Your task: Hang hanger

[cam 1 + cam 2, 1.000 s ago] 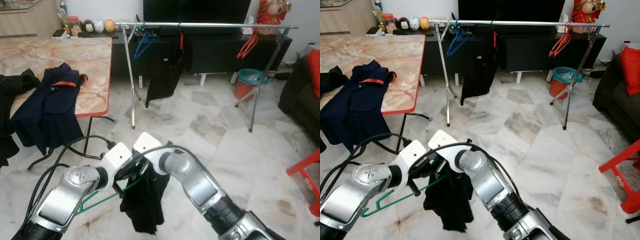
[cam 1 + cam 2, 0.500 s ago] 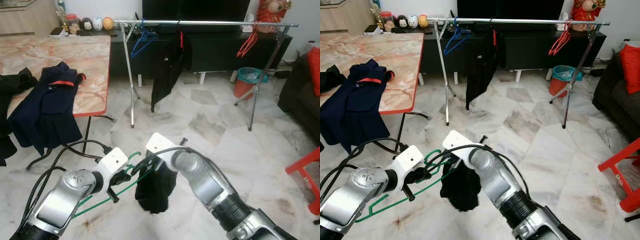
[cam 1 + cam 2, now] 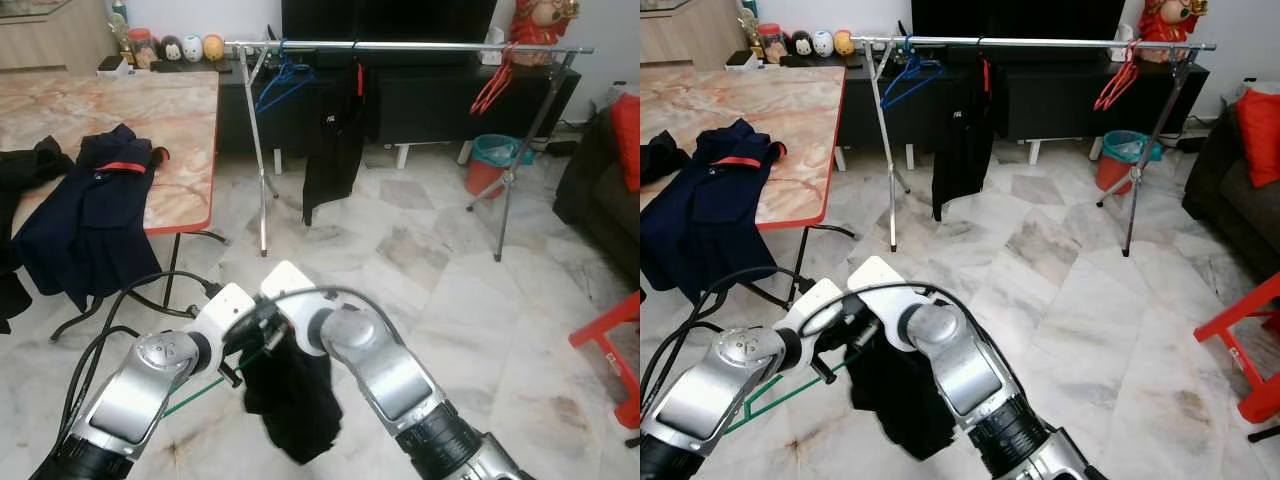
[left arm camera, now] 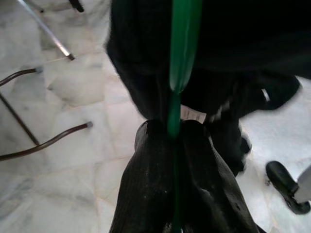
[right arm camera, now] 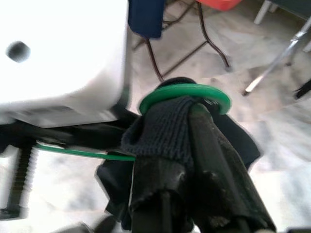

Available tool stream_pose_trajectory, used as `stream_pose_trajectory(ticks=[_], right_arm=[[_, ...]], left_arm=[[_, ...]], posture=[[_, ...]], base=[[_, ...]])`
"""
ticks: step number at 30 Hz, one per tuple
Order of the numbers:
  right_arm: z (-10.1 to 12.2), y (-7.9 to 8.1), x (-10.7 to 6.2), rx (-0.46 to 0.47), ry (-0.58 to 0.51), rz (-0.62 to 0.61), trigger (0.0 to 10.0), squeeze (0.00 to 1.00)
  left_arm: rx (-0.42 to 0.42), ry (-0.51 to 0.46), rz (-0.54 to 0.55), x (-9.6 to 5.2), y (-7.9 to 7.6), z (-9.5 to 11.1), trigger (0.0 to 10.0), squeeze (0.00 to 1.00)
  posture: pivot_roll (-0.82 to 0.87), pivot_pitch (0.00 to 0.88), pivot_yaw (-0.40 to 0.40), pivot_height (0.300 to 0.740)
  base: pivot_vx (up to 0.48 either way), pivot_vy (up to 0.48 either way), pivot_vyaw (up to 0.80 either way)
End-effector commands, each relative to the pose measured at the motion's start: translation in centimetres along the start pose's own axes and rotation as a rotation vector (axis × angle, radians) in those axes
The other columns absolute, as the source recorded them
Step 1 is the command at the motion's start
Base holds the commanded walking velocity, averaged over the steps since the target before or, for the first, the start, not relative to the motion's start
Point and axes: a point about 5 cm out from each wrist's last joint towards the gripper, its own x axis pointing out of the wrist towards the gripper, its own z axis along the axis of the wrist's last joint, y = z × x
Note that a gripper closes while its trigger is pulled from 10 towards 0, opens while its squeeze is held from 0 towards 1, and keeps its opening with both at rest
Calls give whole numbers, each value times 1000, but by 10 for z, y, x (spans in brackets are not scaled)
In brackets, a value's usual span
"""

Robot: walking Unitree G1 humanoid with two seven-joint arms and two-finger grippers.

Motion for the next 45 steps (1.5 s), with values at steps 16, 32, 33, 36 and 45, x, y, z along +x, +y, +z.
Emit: stream_pose_trajectory(ticks=[16, 32, 33, 36, 45], right_arm=[[-16, -48, -13, 56, 50, -390, 10000, 0], [2, 1, -11, 92, -30, -7, 10000, 0], [4, 8, -11, 82, -36, 17, 10000, 0], [7, 21, -9, 61, -39, 73, 10000, 0], [-5, 18, -14, -55, 19, 76, 10000, 0]], left_arm=[[-21, -100, 158, -2, 19, 19, 10000, 0], [-16, -75, 136, -1, 17, 15, 10000, 0], [-16, -78, 136, 0, 16, 15, 10000, 0], [-23, -108, 145, 1, 15, 20, 10000, 0], [-82, -346, 109, -4, 11, 48, 10000, 0]], posture=[[139, 0, -41, 740], [138, 0, -35, 740], [138, 0, -35, 740], [141, 0, -36, 740], [140, 0, -40, 740]], base=[[0, 0, 0], [0, 0, 0], [0, 0, 0], [0, 0, 0], [0, 0, 0]])
